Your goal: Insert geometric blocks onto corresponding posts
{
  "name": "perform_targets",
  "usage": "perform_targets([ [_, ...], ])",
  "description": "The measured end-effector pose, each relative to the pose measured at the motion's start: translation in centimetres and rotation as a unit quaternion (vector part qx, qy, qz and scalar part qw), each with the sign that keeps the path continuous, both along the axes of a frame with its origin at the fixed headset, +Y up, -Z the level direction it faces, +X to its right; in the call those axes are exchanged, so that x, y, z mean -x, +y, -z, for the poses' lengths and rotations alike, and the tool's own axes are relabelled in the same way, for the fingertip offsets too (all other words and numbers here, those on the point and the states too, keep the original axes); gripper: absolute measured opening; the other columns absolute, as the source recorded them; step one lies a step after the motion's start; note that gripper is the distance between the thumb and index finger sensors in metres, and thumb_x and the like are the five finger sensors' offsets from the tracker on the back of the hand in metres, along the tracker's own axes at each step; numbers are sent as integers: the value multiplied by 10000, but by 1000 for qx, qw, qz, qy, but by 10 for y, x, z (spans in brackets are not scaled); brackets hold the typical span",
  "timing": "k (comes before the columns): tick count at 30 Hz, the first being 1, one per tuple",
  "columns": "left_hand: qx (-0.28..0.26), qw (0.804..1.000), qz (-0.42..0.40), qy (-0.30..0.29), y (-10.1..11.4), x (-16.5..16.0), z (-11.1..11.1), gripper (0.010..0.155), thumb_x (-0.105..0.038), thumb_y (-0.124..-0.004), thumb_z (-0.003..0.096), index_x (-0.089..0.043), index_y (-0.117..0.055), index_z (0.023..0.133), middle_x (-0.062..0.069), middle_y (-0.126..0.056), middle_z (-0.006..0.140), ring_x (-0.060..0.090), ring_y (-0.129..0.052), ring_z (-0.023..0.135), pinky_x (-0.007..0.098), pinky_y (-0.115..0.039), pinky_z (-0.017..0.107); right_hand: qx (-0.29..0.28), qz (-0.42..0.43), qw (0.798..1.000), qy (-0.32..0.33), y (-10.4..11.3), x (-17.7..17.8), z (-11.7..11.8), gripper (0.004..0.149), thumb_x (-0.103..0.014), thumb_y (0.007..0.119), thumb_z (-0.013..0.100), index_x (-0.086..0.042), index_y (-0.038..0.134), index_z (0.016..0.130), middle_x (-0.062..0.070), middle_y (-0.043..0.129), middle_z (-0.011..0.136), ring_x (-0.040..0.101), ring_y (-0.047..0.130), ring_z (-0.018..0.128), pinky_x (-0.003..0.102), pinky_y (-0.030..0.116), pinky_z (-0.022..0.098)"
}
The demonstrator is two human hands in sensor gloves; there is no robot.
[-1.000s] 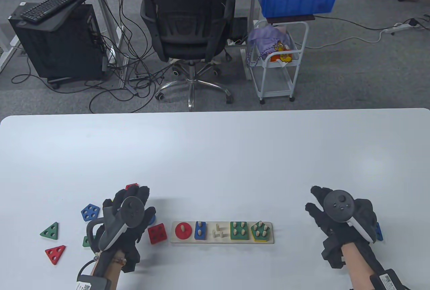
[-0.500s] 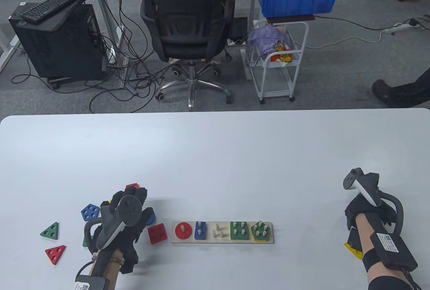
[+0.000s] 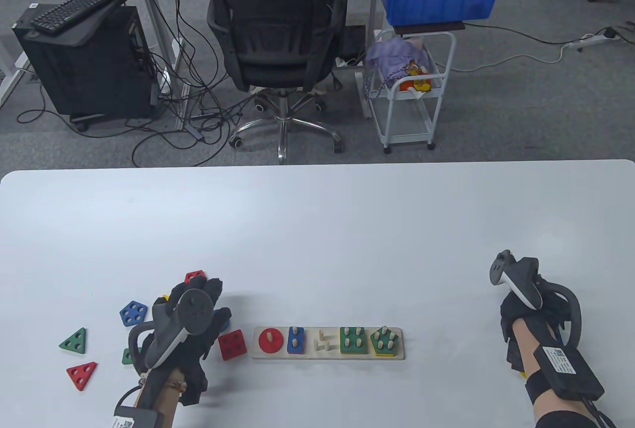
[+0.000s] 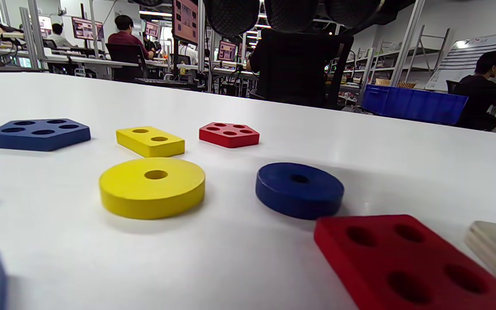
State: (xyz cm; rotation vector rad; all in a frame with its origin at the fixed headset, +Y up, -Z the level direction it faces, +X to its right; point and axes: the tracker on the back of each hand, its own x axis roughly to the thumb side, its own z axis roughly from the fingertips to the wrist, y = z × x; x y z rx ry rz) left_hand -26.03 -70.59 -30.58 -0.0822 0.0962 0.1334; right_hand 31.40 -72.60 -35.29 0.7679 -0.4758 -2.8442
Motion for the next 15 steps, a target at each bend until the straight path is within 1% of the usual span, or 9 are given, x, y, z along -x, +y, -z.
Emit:
perform_targets([
  [4, 13, 999, -43, -17, -3, -7, 0, 673, -666, -636, 411, -493, -509, 1049, -163, -477, 1209, 197, -549, 1163, 589, -457, 823, -51, 24, 993, 105, 23, 40, -12, 620, -415, 872, 446, -130, 714, 974, 180, 819, 930, 387, 907, 764, 633, 700, 582],
  [6, 17, 997, -66, -29, -4, -13, -1, 675, -664, -639, 413, -486, -510, 1051, -154, -486, 1206, 196, -574, 1151, 588, -459, 821, -82, 63, 981, 166, 35, 67, -20, 620, -418, 870, 447, -131, 713, 973, 177, 822, 928, 386, 911, 759, 631, 707, 576],
  [7, 23, 996, -81, -36, -3, -17, -2, 674, -661, -641, 414, -484, -509, 1051, -151, -480, 1208, 194, -585, 1146, 588, -456, 822, -101, 90, 970, 201, 40, 81, -23, 619, -421, 869, 448, -131, 713, 971, 175, 824, 925, 383, 916, 754, 629, 714, 570],
  [9, 26, 992, -111, -52, -2, -24, -4, 675, -653, -648, 419, -477, -504, 1054, -141, -476, 1206, 189, -605, 1133, 575, -470, 821, -143, 129, 952, 238, 47, 101, -30, 625, -426, 869, 443, -127, 714, 969, 178, 829, 916, 381, 926, 739, 626, 725, 556],
  [10, 29, 988, -135, -62, -1, -29, -6, 674, -648, -653, 420, -474, -503, 1054, -140, -479, 1204, 184, -616, 1125, 565, -484, 819, -172, 152, 938, 260, 50, 114, -34, 629, -428, 871, 438, -124, 716, 967, 176, 833, 913, 379, 929, 735, 629, 726, 552],
  [11, 33, 983, -164, -74, 0, -33, -7, 673, -643, -655, 423, -470, -501, 1055, -136, -483, 1202, 182, -628, 1116, 555, -497, 817, -196, 175, 920, 290, 54, 127, -38, 631, -429, 873, 436, -124, 716, 966, 178, 834, 910, 378, 933, 728, 630, 729, 548],
  [13, 39, 973, -208, -88, 1, -39, -9, 674, -635, -661, 427, -461, -497, 1057, -130, -496, 1195, 171, -656, 1097, 531, -531, 811, -219, 197, 898, 327, 58, 145, -44, 634, -435, 874, 433, -129, 713, 964, 169, 836, 908, 369, 937, 726, 626, 734, 545],
  [15, 51, 955, -274, -102, 0, -47, -11, 668, -620, -668, 434, -449, -500, 1057, -121, -518, 1185, 163, -687, 1077, 510, -562, 802, -244, 228, 865, 375, 62, 170, -53, 641, -440, 877, 425, -131, 712, 962, 165, 840, 903, 363, 942, 721, 624, 741, 539],
])
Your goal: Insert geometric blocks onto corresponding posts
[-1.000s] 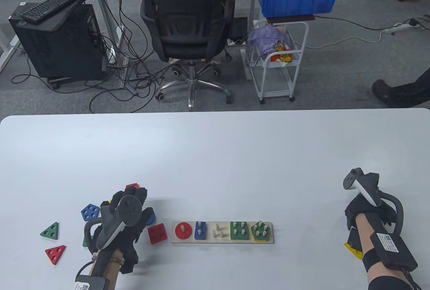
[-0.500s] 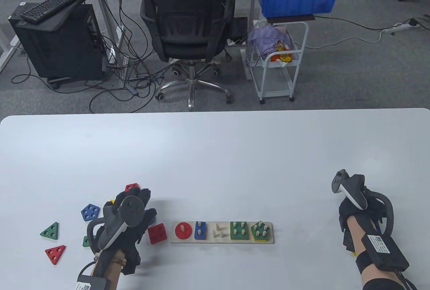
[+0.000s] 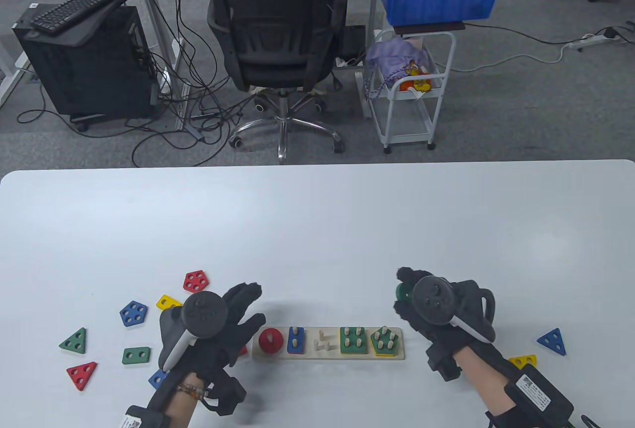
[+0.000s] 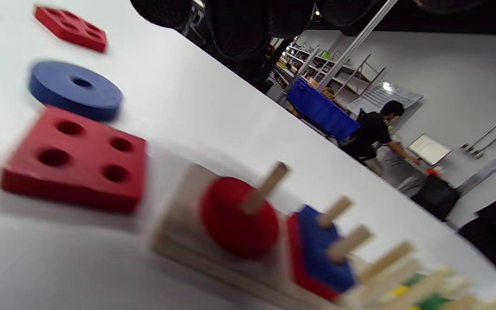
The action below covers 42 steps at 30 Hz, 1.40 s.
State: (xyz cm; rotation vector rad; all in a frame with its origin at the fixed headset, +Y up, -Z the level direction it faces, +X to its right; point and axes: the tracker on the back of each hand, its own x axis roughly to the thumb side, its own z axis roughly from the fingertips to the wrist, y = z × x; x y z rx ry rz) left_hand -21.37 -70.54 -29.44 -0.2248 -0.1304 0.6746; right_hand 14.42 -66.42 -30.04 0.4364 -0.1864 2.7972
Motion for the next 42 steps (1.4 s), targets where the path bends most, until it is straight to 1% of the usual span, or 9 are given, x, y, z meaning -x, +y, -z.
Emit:
perform_targets([
  [6, 61, 989, -117, -62, -4, -23, -3, 656, -601, -674, 444, -409, -534, 1055, -88, -634, 1147, 168, -799, 1015, 471, -639, 770, -32, 43, 991, 123, 5, 50, -18, 640, -443, 870, 428, -140, 700, 966, 154, 832, 911, 351, 941, 730, 618, 744, 542],
  [9, 94, 978, -164, -86, -5, -35, -4, 675, -607, -674, 445, -378, -527, 1062, -73, -680, 1124, 166, -845, 977, 452, -672, 751, -42, 65, 985, 155, 7, 67, -23, 642, -445, 867, 430, -144, 693, 969, 149, 828, 915, 347, 938, 738, 621, 742, 544],
  [18, 208, 920, -303, -137, -16, -63, -2, 760, -645, -669, 445, -270, -468, 1075, -46, -706, 1100, 156, -879, 951, 449, -685, 742, -71, 137, 972, 177, 5, 93, -32, 647, -432, 874, 431, -139, 680, 974, 154, 816, 921, 355, 928, 742, 619, 742, 542],
  [22, 236, 891, -376, -96, -19, -64, -1, 758, -605, -798, 403, -288, -546, 1043, -83, -781, 1045, 116, -919, 898, 450, -683, 744, -87, 158, 969, 168, 7, 90, -35, 643, -421, 878, 433, -148, 673, 978, 148, 810, 931, 347, 923, 749, 618, 744, 543],
  [24, 217, 907, -349, -86, -17, -62, -1, 755, -595, -821, 394, -312, -557, 1042, -91, -778, 1049, 127, -904, 911, 465, -672, 745, -58, 139, 973, 177, 8, 88, -33, 685, -431, 877, 433, -144, 636, 1006, 152, 778, 963, 352, 900, 791, 642, 728, 556],
  [28, 117, 963, -232, -75, -1, -51, 5, 741, -607, -834, 378, -365, -583, 1032, -110, -763, 1052, 146, -835, 964, 484, -631, 770, -21, 107, 978, 175, 4, 75, -32, 764, -467, 863, 436, -130, 566, 1054, 183, 703, 1023, 413, 835, 856, 683, 682, 579],
  [32, 45, 993, -88, -63, 15, -38, 8, 738, -586, -850, 374, -389, -586, 1034, -117, -731, 1069, 164, -770, 1017, 530, -579, 789, 4, 36, 992, 125, -6, 43, -22, 772, -487, 851, 435, -131, 569, 1059, 185, 704, 1028, 423, 832, 856, 692, 667, 588],
  [37, -28, 995, 82, -42, 16, -32, 6, 736, -569, -875, 359, -409, -604, 1025, -129, -726, 1071, 174, -743, 1040, 524, -578, 791, 72, -19, 997, 23, -31, -18, -13, 773, -485, 849, 440, -128, 566, 1065, 198, 690, 1036, 449, 814, 864, 708, 646, 591],
  [42, -92, 963, 251, -43, 3, -34, 2, 736, -574, -894, 332, -454, -622, 1005, -168, -732, 1063, 143, -762, 1026, 528, -573, 799, 120, -82, 987, -69, -42, -67, -16, 760, -458, 859, 444, -135, 566, 1067, 199, 682, 1047, 460, 788, 886, 721, 618, 608],
])
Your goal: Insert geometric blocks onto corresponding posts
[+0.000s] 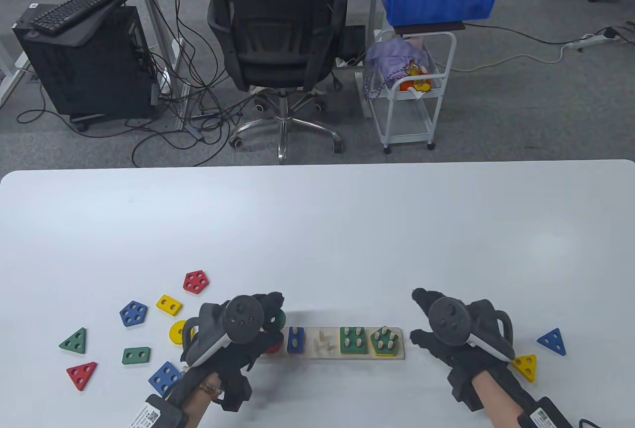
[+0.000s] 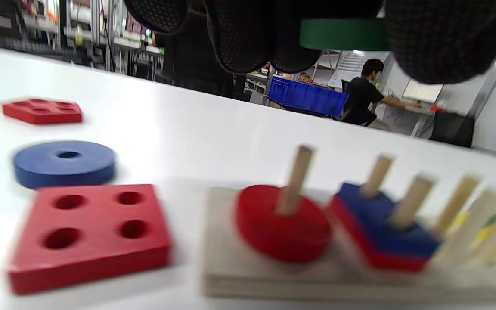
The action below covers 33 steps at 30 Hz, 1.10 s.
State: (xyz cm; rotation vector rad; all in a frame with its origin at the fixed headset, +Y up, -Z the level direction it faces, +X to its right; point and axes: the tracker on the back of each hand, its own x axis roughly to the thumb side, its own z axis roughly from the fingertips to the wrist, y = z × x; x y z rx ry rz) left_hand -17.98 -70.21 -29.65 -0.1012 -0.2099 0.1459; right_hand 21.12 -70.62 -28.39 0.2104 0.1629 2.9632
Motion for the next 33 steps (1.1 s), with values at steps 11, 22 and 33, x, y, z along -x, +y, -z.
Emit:
perform_targets([
  [11, 24, 1000, 15, -3, -22, 8, 1, 729, -570, -890, 327, -497, -611, 996, -204, -705, 1071, 104, -755, 1023, 527, -565, 804, -18, -12, 995, -96, 0, -51, -5, 743, -447, 860, 442, -143, 582, 1061, 195, 689, 1045, 465, 784, 888, 727, 599, 620],
  [22, 32, 999, 36, -10, -29, 4, 0, 732, -576, -889, 320, -492, -614, 994, -204, -711, 1066, 103, -755, 1025, 533, -559, 805, -6, -18, 996, -90, -3, -48, -5, 735, -456, 849, 446, -144, 589, 1059, 193, 697, 1040, 463, 791, 882, 726, 602, 618],
  [33, 70, 996, 53, 29, -26, 20, 5, 846, -716, -772, 298, -480, -498, 1063, -156, -531, 1205, 187, -642, 1129, 569, -521, 811, -13, 13, 991, -129, 3, -66, -6, 714, -451, 831, 460, -144, 592, 1058, 196, 697, 1040, 464, 788, 884, 726, 602, 616],
])
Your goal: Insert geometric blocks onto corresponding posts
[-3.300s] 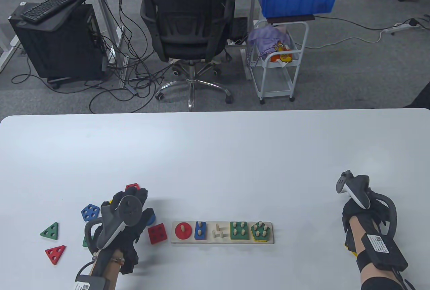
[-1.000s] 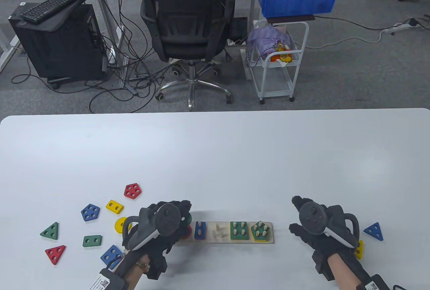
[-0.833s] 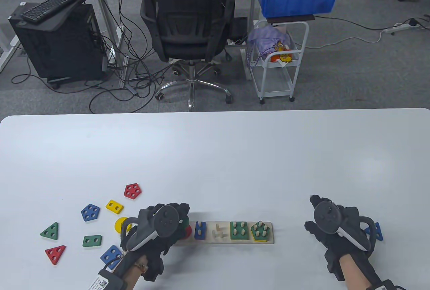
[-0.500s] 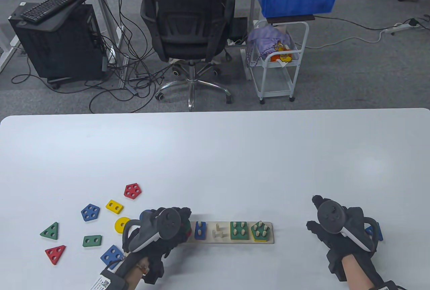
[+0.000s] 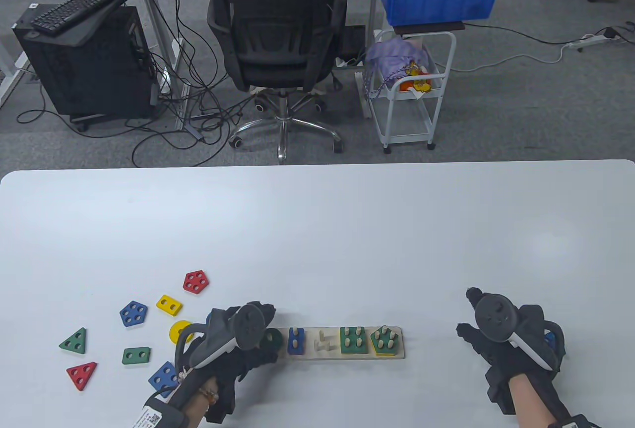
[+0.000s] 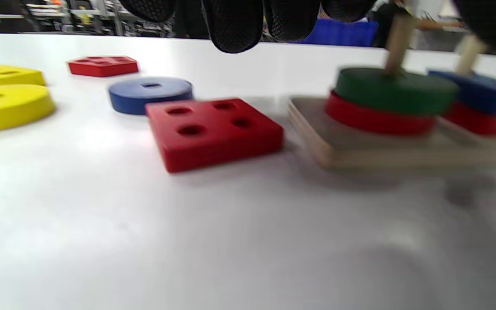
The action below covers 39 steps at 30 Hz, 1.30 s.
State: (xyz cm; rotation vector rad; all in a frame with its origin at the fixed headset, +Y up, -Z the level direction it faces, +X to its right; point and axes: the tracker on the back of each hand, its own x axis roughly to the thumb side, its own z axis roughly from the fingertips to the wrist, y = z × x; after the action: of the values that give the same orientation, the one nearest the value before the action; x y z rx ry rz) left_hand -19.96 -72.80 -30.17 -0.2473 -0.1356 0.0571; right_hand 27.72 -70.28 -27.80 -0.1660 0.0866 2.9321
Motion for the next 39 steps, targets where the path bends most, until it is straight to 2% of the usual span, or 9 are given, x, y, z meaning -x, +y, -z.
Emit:
perform_targets([
  [2, -14, 999, -28, 38, 7, 16, 4, 757, -706, -688, 356, -479, -516, 1058, -149, -544, 1200, 191, -647, 1122, 558, -528, 808, -7, 17, 999, -30, 3, -13, -1, 701, -444, 827, 465, -141, 600, 1055, 200, 699, 1037, 467, 790, 880, 725, 604, 613],
  [8, -49, 990, -37, 130, 18, 65, 10, 686, -662, -667, 397, -464, -559, 1045, -141, -581, 1185, 189, -654, 1116, 556, -529, 807, -15, 66, 984, -167, 5, -67, -9, 642, -401, 821, 486, -134, 633, 1039, 214, 707, 1029, 476, 791, 872, 720, 611, 607],
  [11, -53, 986, -37, 151, 18, 77, 12, 680, -658, -665, 400, -461, -564, 1043, -137, -584, 1183, 192, -658, 1112, 549, -536, 805, 21, 72, 969, -235, -2, -93, -14, 623, -377, 826, 494, -126, 646, 1035, 225, 708, 1027, 487, 795, 862, 720, 613, 602],
  [15, -48, 987, -39, 151, 16, 78, 13, 676, -657, -664, 402, -462, -567, 1041, -134, -584, 1182, 191, -667, 1105, 536, -554, 800, 71, 38, 948, -307, -17, -116, -17, 629, -365, 833, 495, -125, 636, 1043, 227, 689, 1040, 496, 780, 872, 722, 603, 610],
  [20, -43, 989, -29, 142, 13, 73, 13, 676, -657, -663, 401, -461, -569, 1041, -134, -581, 1183, 193, -665, 1106, 529, -561, 798, 106, 10, 942, -318, -38, -117, -10, 657, -433, 819, 483, -112, 655, 1033, 223, 729, 1005, 471, 828, 814, 688, 649, 581],
  [24, -45, 989, -31, 137, 12, 71, 13, 671, -655, -662, 402, -462, -572, 1038, -135, -586, 1179, 191, -673, 1099, 516, -574, 794, 151, -86, 931, -321, -46, -105, 1, 711, -552, 759, 474, -112, 672, 1024, 212, 751, 970, 465, 860, 757, 661, 692, 547],
  [27, -46, 989, -32, 135, 11, 70, 13, 668, -652, -662, 403, -461, -573, 1037, -134, -585, 1179, 190, -673, 1099, 514, -576, 794, 158, -111, 925, -327, -49, -102, 6, 682, -518, 778, 475, -112, 674, 1013, 192, 764, 936, 424, 888, 701, 628, 720, 526],
  [32, -46, 990, -33, 133, 11, 70, 13, 664, -648, -660, 406, -460, -574, 1037, -135, -585, 1179, 188, -671, 1100, 515, -574, 794, 150, -79, 929, -330, -48, -104, 7, 656, -446, 832, 467, -81, 690, 994, 241, 759, 922, 439, 899, 671, 610, 756, 512],
  [39, -45, 990, -31, 128, 12, 68, 12, 659, -647, -658, 407, -464, -576, 1035, -138, -586, 1179, 186, -663, 1105, 520, -566, 798, 158, -66, 925, -339, -49, -109, 9, 645, -440, 867, 453, -81, 681, 955, 261, 735, 925, 410, 907, 667, 592, 781, 526],
])
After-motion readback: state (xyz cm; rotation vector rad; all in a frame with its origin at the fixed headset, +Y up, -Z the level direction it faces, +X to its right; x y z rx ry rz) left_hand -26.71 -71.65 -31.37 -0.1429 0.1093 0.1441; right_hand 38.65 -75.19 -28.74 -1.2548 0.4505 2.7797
